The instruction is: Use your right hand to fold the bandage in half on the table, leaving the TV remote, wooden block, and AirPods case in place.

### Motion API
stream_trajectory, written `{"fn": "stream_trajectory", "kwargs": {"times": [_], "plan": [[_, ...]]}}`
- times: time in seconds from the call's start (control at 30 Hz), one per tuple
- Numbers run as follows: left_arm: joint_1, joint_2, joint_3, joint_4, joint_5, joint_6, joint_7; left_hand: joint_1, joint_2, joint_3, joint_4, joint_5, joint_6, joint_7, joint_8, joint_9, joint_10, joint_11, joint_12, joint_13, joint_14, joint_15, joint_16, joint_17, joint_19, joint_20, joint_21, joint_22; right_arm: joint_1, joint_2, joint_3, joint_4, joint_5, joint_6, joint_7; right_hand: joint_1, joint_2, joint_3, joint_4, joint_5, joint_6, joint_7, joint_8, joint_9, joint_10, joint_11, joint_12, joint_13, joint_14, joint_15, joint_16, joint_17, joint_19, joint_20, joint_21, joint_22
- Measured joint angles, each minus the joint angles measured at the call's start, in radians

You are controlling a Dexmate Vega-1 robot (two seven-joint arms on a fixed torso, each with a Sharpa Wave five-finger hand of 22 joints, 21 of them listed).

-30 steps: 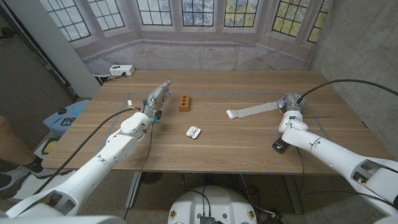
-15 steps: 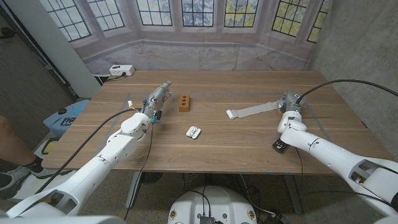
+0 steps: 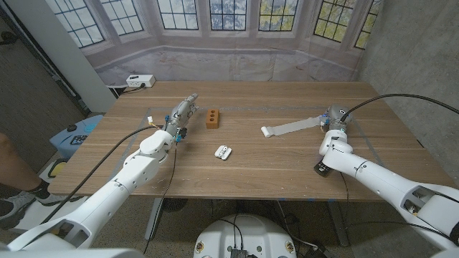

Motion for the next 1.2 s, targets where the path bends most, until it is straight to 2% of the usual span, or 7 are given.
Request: {"fn": "stream_trajectory", "kwargs": {"times": [0.23, 0.37, 0.47, 0.6, 0.77, 1.2], "plan": [[0.001, -0.002, 0.0, -0.002, 0.0, 0.0, 0.002, 0.0, 0.0, 0.001, -0.001, 0.004, 0.005, 0.005, 0.0, 0.0, 0.0, 0.0, 0.0, 0.0, 0.005, 0.005, 0.0, 0.0, 0.0, 0.0, 0.0, 0.0, -0.003, 0.003, 0.002, 0.002, -0.003, 0.002, -0.017, 0.015, 0.006, 0.0, 0.0, 0.0, 0.012, 0.001, 0.003, 0.005, 0.019, -0.006, 0.008, 0.003, 0.023, -0.005, 0.011, 0.006, 0.014, -0.001, 0.0, 0.0], [0.002, -0.004, 0.0, -0.001, 0.0, 0.0, 0.002, 0.0, 0.0, 0.001, -0.001, 0.004, 0.009, 0.002, 0.0, 0.0, 0.004, -0.004, 0.0, 0.0, 0.009, 0.002, 0.0, 0.0, 0.0, 0.0, 0.0, 0.0, -0.004, 0.005, 0.002, 0.003, -0.008, 0.003, -0.029, 0.035, 0.004, 0.0, 0.0, 0.0, 0.026, -0.003, 0.01, 0.005, 0.04, 0.004, 0.017, 0.008, 0.036, -0.008, 0.011, 0.009, 0.018, -0.004, 0.0, 0.005], [0.001, -0.006, 0.001, 0.002, 0.0, 0.0, 0.001, 0.0, 0.0, 0.001, -0.001, 0.004, 0.009, 0.002, 0.0, 0.0, 0.005, -0.005, 0.0, 0.0, 0.009, 0.002, 0.0, 0.0, 0.0, 0.0, 0.0, 0.0, -0.004, 0.006, 0.002, 0.003, -0.01, 0.003, -0.034, 0.046, 0.004, 0.0, 0.0, 0.0, 0.032, -0.004, 0.014, 0.008, 0.055, -0.001, 0.023, 0.012, 0.037, -0.009, 0.011, 0.012, 0.018, -0.004, 0.0, 0.005], [-0.002, -0.007, 0.002, 0.006, 0.0, 0.0, 0.0, 0.0, 0.0, 0.001, -0.001, 0.004, 0.009, 0.002, 0.0, 0.0, 0.009, -0.002, 0.002, 0.0, 0.009, 0.002, 0.0, 0.0, 0.0, 0.0, 0.0, 0.0, -0.004, 0.006, 0.002, 0.001, -0.013, 0.002, -0.037, 0.046, 0.004, 0.0, 0.0, 0.0, 0.036, -0.008, 0.014, 0.009, 0.055, -0.002, 0.031, 0.012, 0.043, -0.014, 0.019, 0.012, 0.025, 0.003, 0.0, 0.005], [-0.005, -0.009, 0.003, 0.013, -0.001, -0.001, -0.007, 0.0, 0.0, 0.001, -0.001, 0.004, 0.014, 0.0, 0.0, 0.0, 0.011, 0.0, 0.004, 0.0, 0.009, 0.002, 0.0, 0.0, 0.0, 0.0, 0.0, 0.0, -0.006, 0.006, 0.002, -0.01, -0.018, -0.003, -0.04, 0.056, 0.004, -0.01, -0.001, 0.0, 0.045, -0.006, 0.014, 0.009, 0.064, -0.003, 0.031, 0.017, 0.048, -0.012, 0.019, 0.012, 0.03, -0.002, 0.0, 0.005], [-0.014, -0.01, 0.005, 0.028, -0.004, -0.008, -0.023, 0.0, 0.0, 0.001, -0.001, 0.004, 0.016, 0.002, 0.0, 0.0, 0.011, 0.0, 0.004, 0.0, 0.009, 0.002, 0.0, 0.003, 0.0, 0.0, 0.0, 0.0, -0.013, -0.002, -0.002, -0.053, -0.037, -0.032, -0.038, 0.064, 0.004, -0.013, 0.002, 0.0, 0.048, -0.009, 0.014, 0.009, 0.07, -0.009, 0.038, 0.02, 0.06, -0.014, 0.019, 0.017, 0.03, -0.002, 0.0, 0.005]]}}
